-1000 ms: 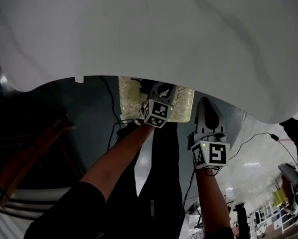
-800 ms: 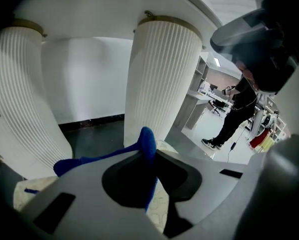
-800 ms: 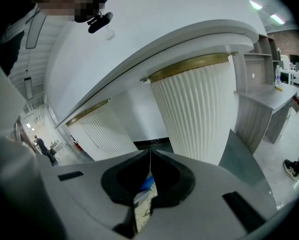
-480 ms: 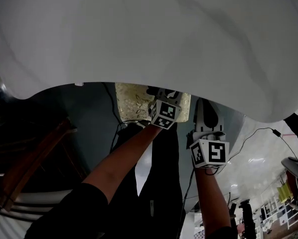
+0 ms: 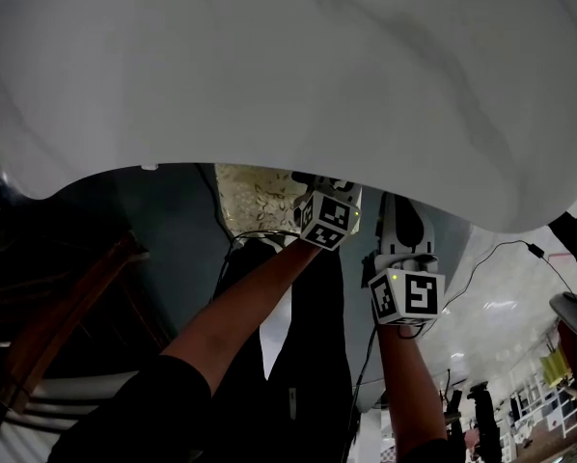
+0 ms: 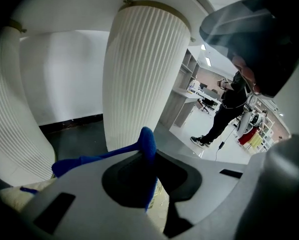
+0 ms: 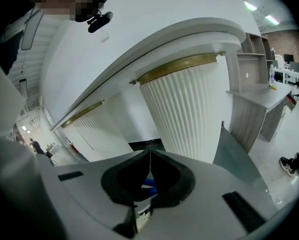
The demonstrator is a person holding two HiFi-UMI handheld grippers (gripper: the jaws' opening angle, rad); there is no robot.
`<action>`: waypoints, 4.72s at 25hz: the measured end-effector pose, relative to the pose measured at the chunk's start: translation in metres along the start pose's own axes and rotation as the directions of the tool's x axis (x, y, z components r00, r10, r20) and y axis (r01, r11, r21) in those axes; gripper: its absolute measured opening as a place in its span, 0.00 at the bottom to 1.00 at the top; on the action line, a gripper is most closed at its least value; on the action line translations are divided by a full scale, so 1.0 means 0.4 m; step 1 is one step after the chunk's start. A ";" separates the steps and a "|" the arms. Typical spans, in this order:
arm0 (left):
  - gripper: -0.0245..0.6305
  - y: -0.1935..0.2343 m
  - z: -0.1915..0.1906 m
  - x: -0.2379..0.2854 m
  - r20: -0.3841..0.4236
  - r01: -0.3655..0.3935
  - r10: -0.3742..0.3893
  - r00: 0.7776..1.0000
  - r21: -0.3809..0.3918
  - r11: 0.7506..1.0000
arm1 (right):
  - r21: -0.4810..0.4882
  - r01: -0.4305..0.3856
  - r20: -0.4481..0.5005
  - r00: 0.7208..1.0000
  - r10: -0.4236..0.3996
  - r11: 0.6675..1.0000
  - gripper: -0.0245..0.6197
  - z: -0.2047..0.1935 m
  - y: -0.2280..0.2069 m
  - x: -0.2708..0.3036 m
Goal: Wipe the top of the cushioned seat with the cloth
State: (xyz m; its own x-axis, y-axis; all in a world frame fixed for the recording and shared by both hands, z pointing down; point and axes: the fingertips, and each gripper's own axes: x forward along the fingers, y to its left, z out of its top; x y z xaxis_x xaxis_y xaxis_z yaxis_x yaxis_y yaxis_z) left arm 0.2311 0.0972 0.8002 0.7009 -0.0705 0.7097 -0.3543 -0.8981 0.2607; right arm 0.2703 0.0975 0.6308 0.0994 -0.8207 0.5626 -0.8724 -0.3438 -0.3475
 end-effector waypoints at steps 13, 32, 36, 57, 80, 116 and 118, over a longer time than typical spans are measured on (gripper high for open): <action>0.12 -0.067 0.019 -0.026 0.039 0.090 -0.089 0.995 -0.042 0.995 | -0.031 0.011 0.043 0.999 -0.009 0.999 0.10 0.018 0.001 -0.062; 0.12 0.204 -0.013 -0.666 0.257 -0.106 0.167 0.952 -0.236 0.966 | -0.149 -0.203 0.030 0.977 0.209 0.968 0.10 0.007 0.442 -0.060; 0.12 0.289 -0.070 -0.760 0.255 -0.184 0.257 0.932 -0.279 0.942 | -0.215 -0.265 -0.033 0.964 0.264 0.940 0.10 -0.026 0.555 -0.045; 0.12 0.440 -0.423 -0.705 0.107 -0.308 0.352 0.930 -0.297 0.904 | -0.294 -0.309 -0.117 0.951 0.287 0.905 0.10 -0.136 0.629 -0.002; 0.12 0.344 -0.422 -0.527 0.067 -0.216 0.237 0.969 -0.232 0.949 | -0.293 -0.189 -0.032 0.982 0.188 0.937 0.10 -0.080 0.495 0.019; 0.12 0.130 -0.345 -0.334 0.038 -0.106 0.113 0.993 -0.164 0.981 | -0.277 -0.145 -0.077 0.989 0.129 0.950 0.10 -0.136 0.285 -0.016; 0.12 0.122 -0.332 -0.329 0.036 -0.101 0.108 0.994 -0.158 0.982 | -0.278 -0.161 -0.089 0.986 0.142 0.947 0.10 -0.149 0.291 -0.024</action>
State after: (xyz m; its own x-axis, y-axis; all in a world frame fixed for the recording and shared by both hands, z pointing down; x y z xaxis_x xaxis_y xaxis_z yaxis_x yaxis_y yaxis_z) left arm 0.0395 0.1205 0.8066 0.6808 -0.1825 0.7094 -0.5165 -0.8063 0.2883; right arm 0.1392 0.0924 0.6294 -0.0683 -0.8174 0.5719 -0.9752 -0.0664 -0.2112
